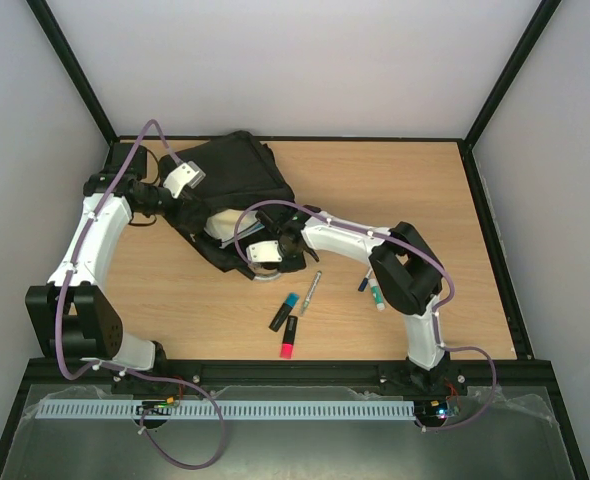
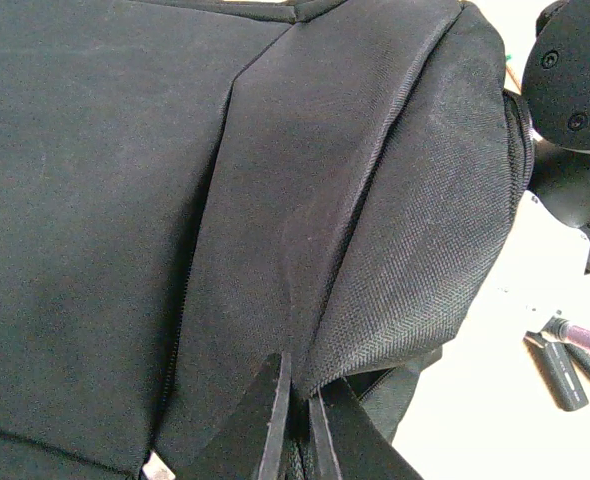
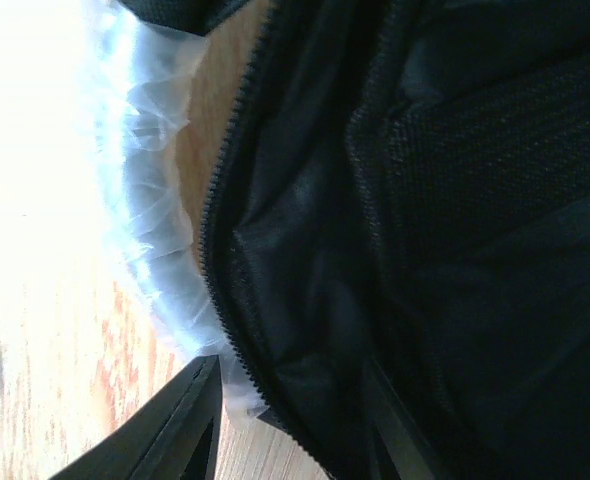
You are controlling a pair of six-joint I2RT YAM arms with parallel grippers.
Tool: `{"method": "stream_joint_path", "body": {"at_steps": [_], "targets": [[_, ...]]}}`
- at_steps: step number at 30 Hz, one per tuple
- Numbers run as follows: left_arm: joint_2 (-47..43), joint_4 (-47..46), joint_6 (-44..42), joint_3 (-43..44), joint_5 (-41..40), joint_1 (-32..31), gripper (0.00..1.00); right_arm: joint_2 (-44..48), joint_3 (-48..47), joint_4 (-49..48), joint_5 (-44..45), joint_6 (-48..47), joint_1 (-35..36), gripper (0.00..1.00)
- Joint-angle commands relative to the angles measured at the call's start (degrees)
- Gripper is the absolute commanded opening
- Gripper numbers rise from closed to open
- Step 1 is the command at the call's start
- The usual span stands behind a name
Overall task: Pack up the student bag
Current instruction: Place the stationery in the student bag.
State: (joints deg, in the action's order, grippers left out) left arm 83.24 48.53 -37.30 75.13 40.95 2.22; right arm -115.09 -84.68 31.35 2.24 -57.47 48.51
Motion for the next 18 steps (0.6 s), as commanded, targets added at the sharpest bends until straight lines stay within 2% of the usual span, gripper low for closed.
{"method": "stream_joint_path", "body": {"at_steps": [1, 9, 12, 15, 18], "targets": [[-2.05, -2.11, 0.41, 0.26, 2.31, 0.77, 0.03, -0.21, -0.69, -0.88, 3.01, -1.70, 0.22, 0.38], [-1.63, -2.30, 0.40, 0.36, 2.46, 0.81, 0.03, -1.30, 1.60, -5.37, 7.12, -3.96, 0.27, 0.35], [-1.46, -2.30, 0.30, 0.32, 2.46, 0.77, 0.03, -1.96, 1.41, -5.51, 8.16, -4.02, 0.27, 0.24], [-1.18, -2.39, 0.30, 0.23, 2.59, 0.77, 0.03, -1.43, 0.18, -4.46, 8.21, -3.00, 0.18, 0.02], [-0.71, -2.84, 0.36, 0.11, 2.87, 0.77, 0.03, 1.57, -1.60, -1.34, 6.93, -1.88, -0.40, 0.01]]}}
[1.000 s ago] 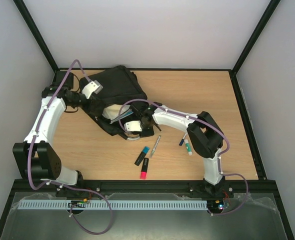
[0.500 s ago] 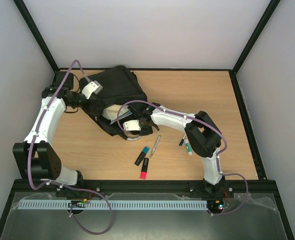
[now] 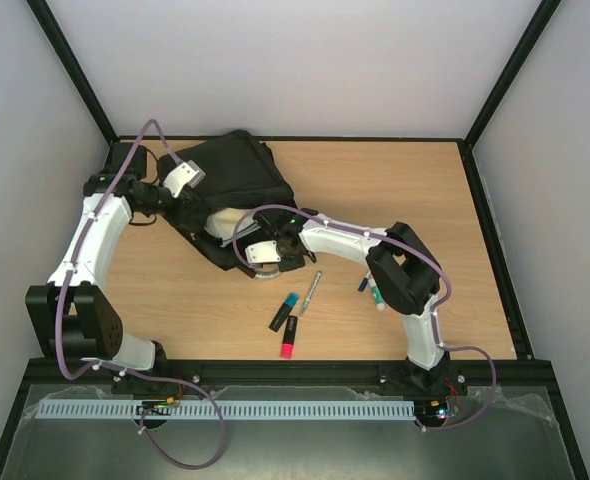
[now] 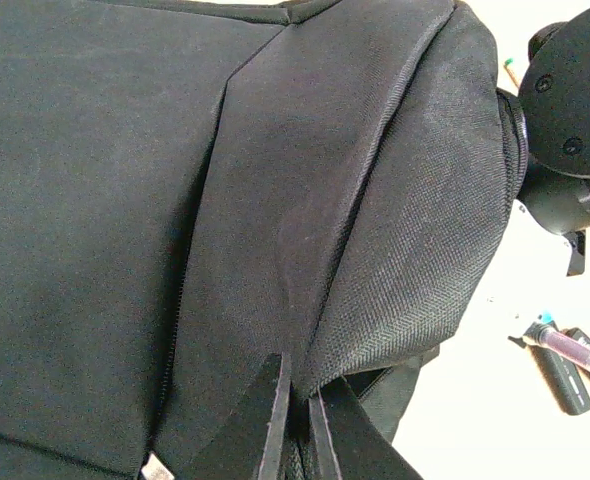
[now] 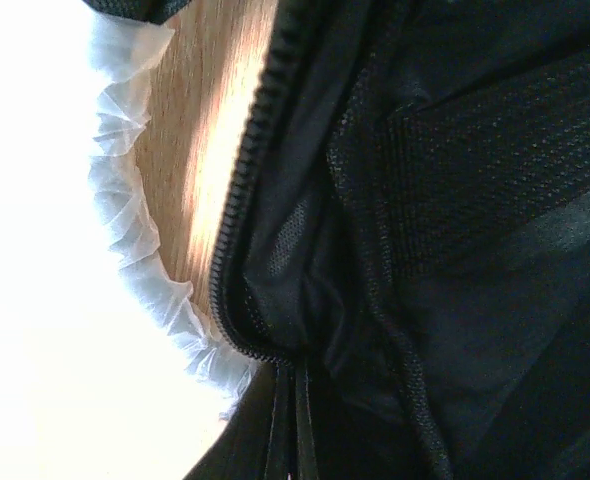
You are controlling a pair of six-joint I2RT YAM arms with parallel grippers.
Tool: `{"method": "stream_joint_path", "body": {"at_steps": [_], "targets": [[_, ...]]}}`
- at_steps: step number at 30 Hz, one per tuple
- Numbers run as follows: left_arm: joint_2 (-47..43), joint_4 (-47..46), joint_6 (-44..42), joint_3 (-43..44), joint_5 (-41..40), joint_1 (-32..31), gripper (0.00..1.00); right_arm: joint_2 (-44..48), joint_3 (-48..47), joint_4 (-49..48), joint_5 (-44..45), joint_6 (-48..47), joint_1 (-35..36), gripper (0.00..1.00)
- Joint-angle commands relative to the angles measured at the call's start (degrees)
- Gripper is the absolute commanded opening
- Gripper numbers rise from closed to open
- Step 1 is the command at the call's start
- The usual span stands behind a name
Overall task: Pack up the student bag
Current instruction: Place the stationery in the student bag.
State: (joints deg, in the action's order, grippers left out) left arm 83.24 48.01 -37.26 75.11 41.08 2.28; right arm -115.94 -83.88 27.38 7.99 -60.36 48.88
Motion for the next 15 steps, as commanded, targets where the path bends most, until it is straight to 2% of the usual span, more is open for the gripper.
{"method": "stream_joint_path", "body": {"at_steps": [1, 9, 15], "targets": [[-0.22, -2.45, 0.29, -0.01, 2.89, 0.70, 0.03, 3.99, -2.39, 3.40, 0.82, 1.05, -1.11, 0.01], [3.90, -4.24, 1.11, 0.29, 3.98, -0.77, 0.03, 18.09, 1.86, 8.23, 0.60, 1.78, -2.76, 0.01], [7.47, -4.82, 0.29, 1.32, 3.63, -6.28, 0.02, 20.78, 1.60, 10.15, 2.69, 7.11, -3.81, 0.01]]}}
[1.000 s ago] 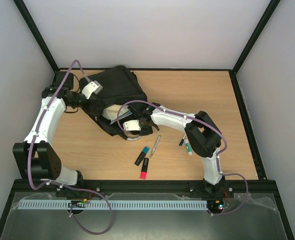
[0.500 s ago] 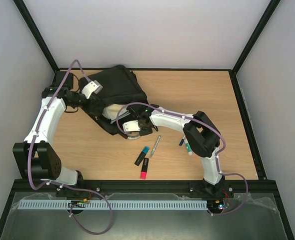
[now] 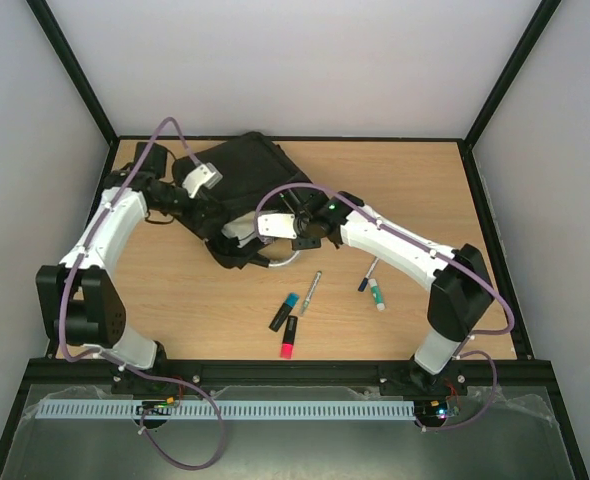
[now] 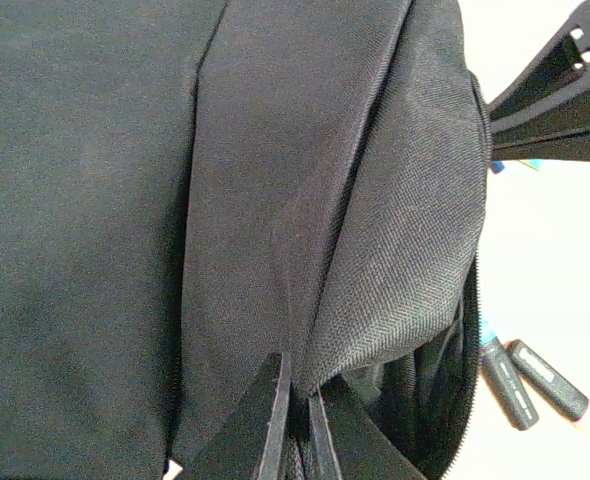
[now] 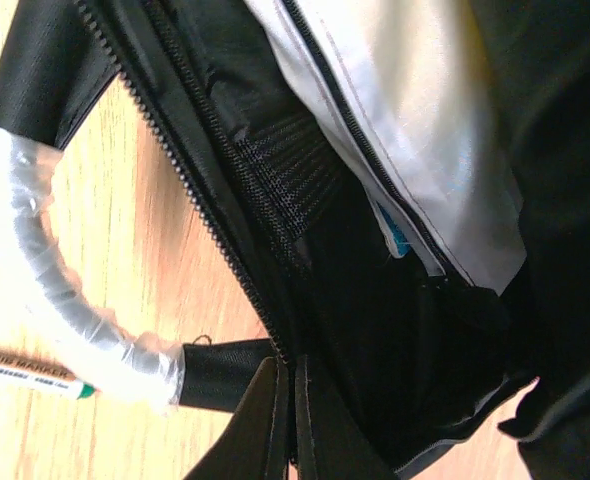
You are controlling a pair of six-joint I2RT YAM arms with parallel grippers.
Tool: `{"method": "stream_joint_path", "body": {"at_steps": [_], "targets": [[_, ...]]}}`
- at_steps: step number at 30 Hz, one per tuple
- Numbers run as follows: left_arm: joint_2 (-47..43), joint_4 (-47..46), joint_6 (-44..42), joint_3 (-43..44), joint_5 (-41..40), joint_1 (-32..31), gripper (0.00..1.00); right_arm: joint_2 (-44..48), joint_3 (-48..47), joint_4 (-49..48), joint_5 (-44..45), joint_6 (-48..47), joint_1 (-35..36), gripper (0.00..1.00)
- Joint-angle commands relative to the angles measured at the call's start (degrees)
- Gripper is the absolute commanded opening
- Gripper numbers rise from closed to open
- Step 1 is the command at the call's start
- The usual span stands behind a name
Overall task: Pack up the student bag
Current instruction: Place the stationery in the student bag, then zip the student bag at the center of the board.
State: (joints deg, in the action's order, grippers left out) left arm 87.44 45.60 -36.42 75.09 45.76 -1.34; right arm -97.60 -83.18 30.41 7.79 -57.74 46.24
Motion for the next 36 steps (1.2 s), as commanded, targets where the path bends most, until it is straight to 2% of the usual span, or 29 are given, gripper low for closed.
{"method": "stream_joint_path", "body": {"at_steps": [1, 7, 12, 15, 18, 20, 23, 24, 26, 27, 29, 30, 31, 32, 36], "targets": [[4.30, -2.54, -0.69, 2.14, -1.35, -3.87, 0.02, 2.35, 1.65, 7.03, 2.98, 5.61, -1.58, 0.01], [13.50, -1.90, -1.31, 12.33, -2.23, -11.16, 0.02, 3.86, 5.92, 5.97, 3.43, 11.65, -2.29, 0.01], [20.58, -1.68, -2.02, 20.33, -4.97, -17.11, 0.02, 6.22, 11.41, 4.18, 4.42, 12.14, -4.39, 0.01], [23.29, -3.47, -0.94, 23.25, -9.77, -19.43, 0.02, 5.16, 12.13, 3.62, 3.30, 13.42, -5.26, 0.01], [24.65, -3.58, 0.00, 25.79, -10.26, -20.09, 0.04, 3.89, 11.73, 3.53, 2.61, 14.75, -5.39, 0.01], [24.68, -3.02, -0.01, 26.15, -10.08, -20.19, 0.07, 3.61, 12.13, 3.45, 2.48, 15.02, -5.46, 0.01], [23.89, -1.18, 1.08, 26.20, -12.14, -20.10, 0.21, 3.94, 12.55, 3.91, 2.53, 15.11, -5.51, 0.01], [23.86, 0.36, 1.60, 27.21, -13.27, -20.06, 0.25, 4.22, 12.22, 4.68, 2.20, 15.16, -5.55, 0.07], [22.90, 2.56, 5.01, 29.26, -15.28, -19.54, 0.40, 4.90, 10.94, 7.17, 0.53, 15.26, -5.55, 0.35], [21.65, 3.01, 6.28, 29.36, -15.49, -18.96, 0.47, 5.47, 10.12, 8.51, -0.55, 15.40, -5.59, 0.46], [17.66, 2.48, 8.14, 27.95, -15.08, -17.67, 0.58, 6.98, 8.50, 11.62, -3.30, 15.54, -5.56, 0.60], [15.64, 1.84, 8.96, 27.04, -15.31, -17.11, 0.68, 7.76, 7.77, 12.93, -4.68, 15.55, -5.55, 0.65], [13.35, 0.91, 9.84, 25.88, -16.18, -16.54, 0.86, 8.99, 6.71, 14.52, -6.21, 15.50, -5.55, 0.69], [11.29, 0.47, 10.03, 25.02, -17.15, -16.13, 0.98, 9.94, 5.76, 15.82, -7.48, 15.47, -5.56, 0.72], [4.96, -1.97, 15.63, 22.30, -22.34, -13.08, 0.99, 13.39, 0.09, 17.40, -11.30, 17.28, -5.55, 0.82]]}}
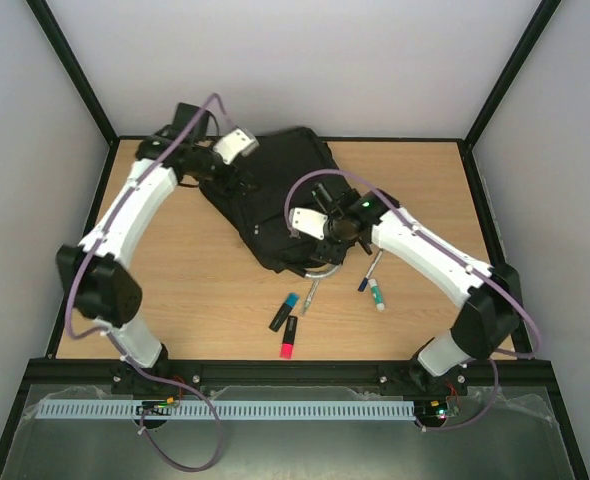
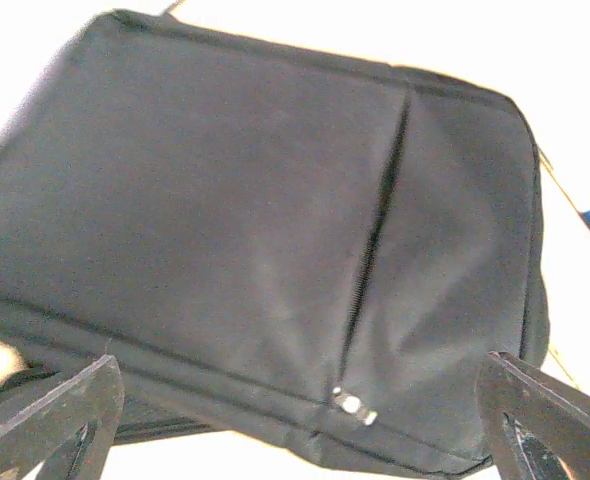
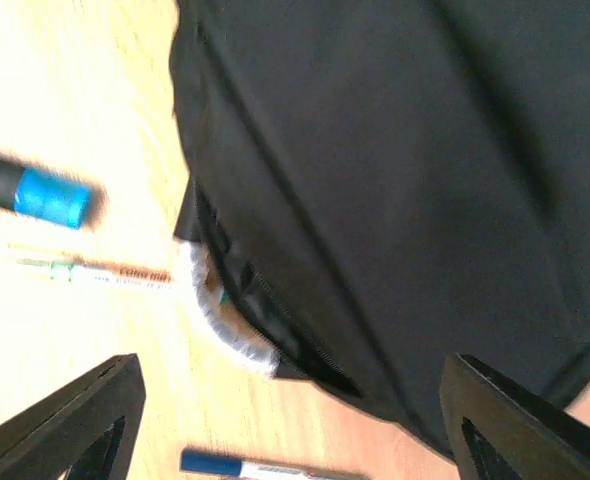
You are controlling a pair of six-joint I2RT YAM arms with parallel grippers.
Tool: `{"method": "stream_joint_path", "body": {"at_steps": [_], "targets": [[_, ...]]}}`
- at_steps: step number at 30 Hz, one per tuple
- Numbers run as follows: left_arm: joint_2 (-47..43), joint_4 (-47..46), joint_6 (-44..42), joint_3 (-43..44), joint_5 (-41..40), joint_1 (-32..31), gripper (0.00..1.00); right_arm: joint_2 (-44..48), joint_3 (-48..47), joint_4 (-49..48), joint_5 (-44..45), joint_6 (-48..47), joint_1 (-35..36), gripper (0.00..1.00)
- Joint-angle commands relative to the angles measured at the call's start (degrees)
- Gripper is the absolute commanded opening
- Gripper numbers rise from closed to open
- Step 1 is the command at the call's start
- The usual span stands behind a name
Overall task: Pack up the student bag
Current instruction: Zip the student bag at the center of the board.
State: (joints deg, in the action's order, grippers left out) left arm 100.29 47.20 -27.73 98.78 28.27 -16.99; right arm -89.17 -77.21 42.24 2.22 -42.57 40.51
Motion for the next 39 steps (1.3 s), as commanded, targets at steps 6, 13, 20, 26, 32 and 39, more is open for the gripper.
{"method": "stream_joint_path", "body": {"at_steps": [6, 13, 20, 26, 32, 39], "targets": [[-11.87, -4.13, 17.95, -7.07, -9.41, 11.27, 1.00, 7.48, -8.46, -10.89, -0.59, 15.26, -0.90, 0.99], [-17.77, -12.80, 19.12, -25.03, -3.51, 15.50, 1.00, -7.54, -22.86, -6.25, -7.76, 27.63, -6.62, 1.00], [-23.54, -24.36, 46.73, -41.78, -47.52, 20.69, 0.99, -19.06, -29.07, -5.75, -12.05, 28.09, -7.03, 0.96], [-18.88, -24.69, 51.12, -48.78, -23.81, 39.62, 0.99, -24.86, -33.06, -5.68, -14.57, 29.58, -7.03, 0.95], [-24.32, -28.09, 46.16, -54.42, -10.85, 38.58, 0.99, -26.87, -34.29, -6.22, -15.14, 30.26, -7.03, 0.95], [-32.03, -27.47, 38.52, -54.15, -18.68, 31.37, 0.99, -28.46, -35.83, -6.11, -15.44, 30.13, -7.02, 0.95]]}}
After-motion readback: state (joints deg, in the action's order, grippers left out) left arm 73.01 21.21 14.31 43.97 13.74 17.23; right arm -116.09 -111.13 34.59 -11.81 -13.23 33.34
